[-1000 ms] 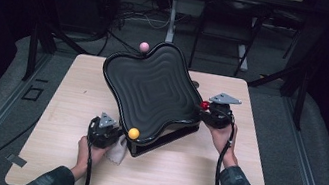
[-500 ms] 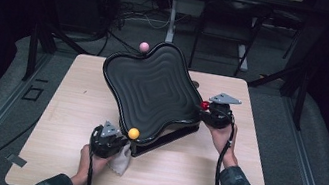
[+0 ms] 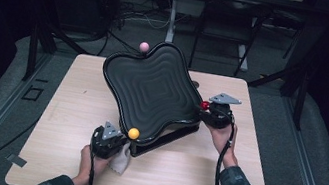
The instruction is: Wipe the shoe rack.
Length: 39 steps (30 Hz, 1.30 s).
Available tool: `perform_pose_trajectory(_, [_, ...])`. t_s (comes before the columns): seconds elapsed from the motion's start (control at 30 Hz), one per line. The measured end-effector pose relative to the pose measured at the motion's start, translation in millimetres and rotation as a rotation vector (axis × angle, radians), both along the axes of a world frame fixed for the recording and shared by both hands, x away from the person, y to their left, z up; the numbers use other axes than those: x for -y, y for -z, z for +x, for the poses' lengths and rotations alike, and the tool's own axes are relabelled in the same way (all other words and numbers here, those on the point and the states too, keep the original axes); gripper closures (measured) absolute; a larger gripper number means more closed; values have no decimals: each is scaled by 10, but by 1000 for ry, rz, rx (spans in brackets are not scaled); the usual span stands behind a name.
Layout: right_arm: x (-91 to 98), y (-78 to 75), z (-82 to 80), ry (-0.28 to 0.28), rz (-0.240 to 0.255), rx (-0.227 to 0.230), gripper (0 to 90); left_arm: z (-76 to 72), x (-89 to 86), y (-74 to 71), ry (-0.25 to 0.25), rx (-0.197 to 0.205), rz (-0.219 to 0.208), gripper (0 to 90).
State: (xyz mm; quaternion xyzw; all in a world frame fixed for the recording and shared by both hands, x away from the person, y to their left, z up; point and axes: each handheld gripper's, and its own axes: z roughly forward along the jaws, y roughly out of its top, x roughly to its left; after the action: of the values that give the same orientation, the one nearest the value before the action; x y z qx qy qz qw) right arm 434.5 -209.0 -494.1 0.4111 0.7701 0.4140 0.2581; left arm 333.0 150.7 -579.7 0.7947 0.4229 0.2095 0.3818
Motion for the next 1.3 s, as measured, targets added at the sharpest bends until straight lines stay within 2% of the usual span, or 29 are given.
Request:
perform_pose_trajectory(0.17, [0,0,0,1,0,0,594,110,-51,0,-23,6,18,832])
perform_pose_trajectory(0.27, [0,0,0,1,0,0,594,159,-75,3,-37,6,14,832])
perform_pose_trajectory(0.4, [-1,0,1,1,0,0,594,304,-153,-4,-62,-7,-1,831])
perform_pose_trajectory(0.7, [-1,0,2,1,1,-1,593,499,-241,-5,-93,-12,-3,831])
perform_pose_trajectory(0.87, [-1,0,3,2,1,-1,593,689,-290,3,-120,-11,1,832])
perform_pose_trajectory(0.97, [-3,-2,3,4,1,-2,592,717,-303,-24,-125,-10,-2,830])
perform_pose_trajectory(1.1, [-12,-12,4,13,-4,-9,585,674,-342,-91,-134,4,-9,829])
perform_pose_trajectory(1.2, [-23,-18,0,14,-4,-19,535,633,-401,-145,-144,8,-11,829])
perform_pose_trajectory(1.3, [-36,-27,-13,33,-21,-21,463,575,-487,-205,-156,20,-30,829])
